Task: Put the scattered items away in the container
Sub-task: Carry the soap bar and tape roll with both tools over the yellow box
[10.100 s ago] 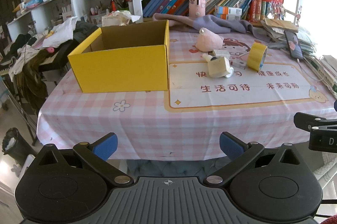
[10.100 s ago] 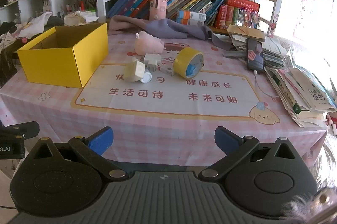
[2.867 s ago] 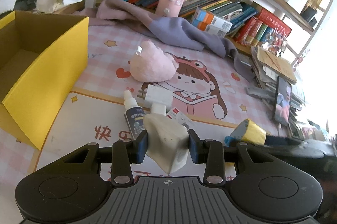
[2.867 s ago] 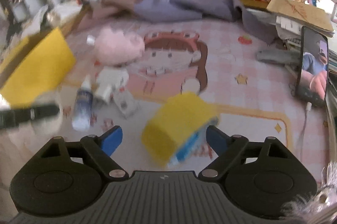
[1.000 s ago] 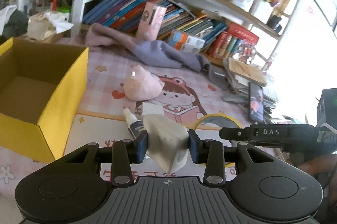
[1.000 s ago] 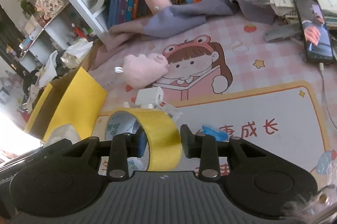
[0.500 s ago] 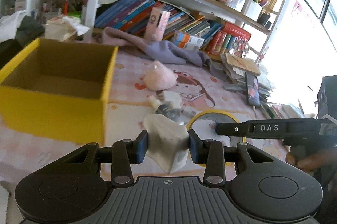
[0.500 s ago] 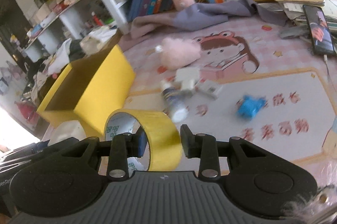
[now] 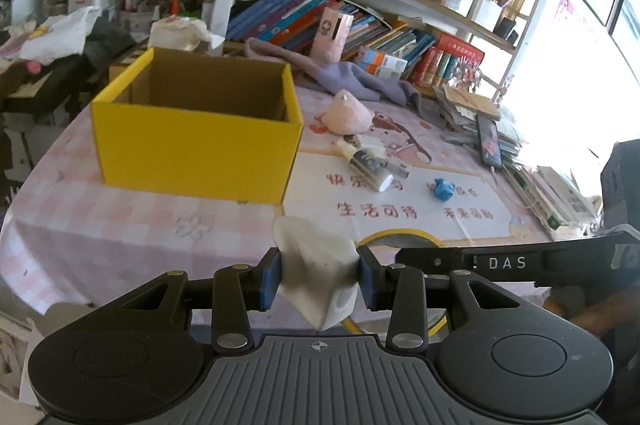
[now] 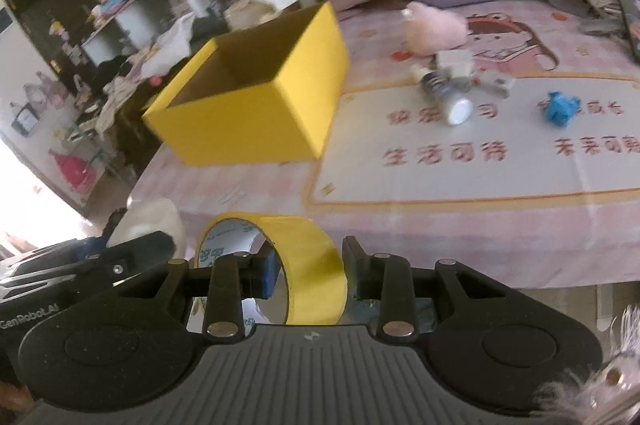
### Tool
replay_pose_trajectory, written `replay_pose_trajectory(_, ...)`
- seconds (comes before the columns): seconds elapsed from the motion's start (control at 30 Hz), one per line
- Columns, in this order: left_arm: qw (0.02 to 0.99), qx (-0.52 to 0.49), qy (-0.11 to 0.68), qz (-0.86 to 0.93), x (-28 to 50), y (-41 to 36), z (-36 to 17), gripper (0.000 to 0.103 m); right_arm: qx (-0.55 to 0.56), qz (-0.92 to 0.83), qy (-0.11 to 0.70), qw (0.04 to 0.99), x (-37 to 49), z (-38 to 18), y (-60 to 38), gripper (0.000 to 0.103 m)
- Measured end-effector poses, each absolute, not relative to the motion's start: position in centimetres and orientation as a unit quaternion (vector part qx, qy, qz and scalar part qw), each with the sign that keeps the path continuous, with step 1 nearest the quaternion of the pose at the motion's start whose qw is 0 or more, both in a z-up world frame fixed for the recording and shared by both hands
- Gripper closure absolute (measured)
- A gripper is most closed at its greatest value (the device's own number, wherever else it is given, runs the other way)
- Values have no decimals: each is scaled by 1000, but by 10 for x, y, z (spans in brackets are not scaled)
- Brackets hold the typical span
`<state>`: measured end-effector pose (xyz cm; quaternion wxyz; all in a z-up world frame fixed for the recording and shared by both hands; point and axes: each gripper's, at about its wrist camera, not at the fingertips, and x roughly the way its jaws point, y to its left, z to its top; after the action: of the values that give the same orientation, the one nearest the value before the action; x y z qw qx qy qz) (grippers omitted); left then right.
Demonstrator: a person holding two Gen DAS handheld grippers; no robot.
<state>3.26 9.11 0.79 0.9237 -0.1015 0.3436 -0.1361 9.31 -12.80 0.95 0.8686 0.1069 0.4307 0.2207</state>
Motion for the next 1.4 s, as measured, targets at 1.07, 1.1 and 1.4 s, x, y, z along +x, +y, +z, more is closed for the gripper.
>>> replay_pose_trajectory(1.07,929,-134,334,-87,36,155,2,65,29,282,428,858,105,19,-35,72)
replay_pose_trajectory(1.1,929,-133,334,-87,40,155,1,65,28,283,428,858,109,18,-35,72)
replay_pose_trajectory(1.4,937,-112,320,-84,85,154,11,65,43,293,421,858,161,21,-36,72)
